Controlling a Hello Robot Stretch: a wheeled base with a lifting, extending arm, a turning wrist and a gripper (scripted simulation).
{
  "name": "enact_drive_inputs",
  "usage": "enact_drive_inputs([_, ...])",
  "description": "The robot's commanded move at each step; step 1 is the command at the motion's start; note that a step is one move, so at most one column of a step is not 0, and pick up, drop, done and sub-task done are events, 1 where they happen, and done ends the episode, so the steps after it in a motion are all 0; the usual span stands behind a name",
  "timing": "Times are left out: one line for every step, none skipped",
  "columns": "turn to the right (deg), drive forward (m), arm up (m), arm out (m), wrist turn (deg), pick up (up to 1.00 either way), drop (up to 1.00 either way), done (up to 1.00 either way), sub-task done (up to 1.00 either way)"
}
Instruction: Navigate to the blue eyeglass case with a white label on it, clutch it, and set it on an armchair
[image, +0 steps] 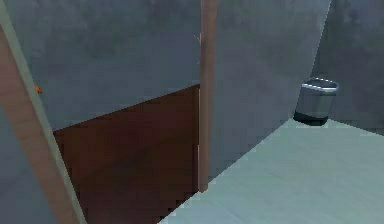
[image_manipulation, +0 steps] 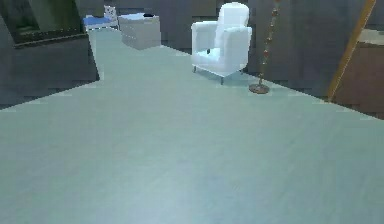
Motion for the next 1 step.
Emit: enact_drive_inputs([0.0, 0.80, 0.00, 0.00, 0.0, 0.00, 0.00, 0.00, 0.00])
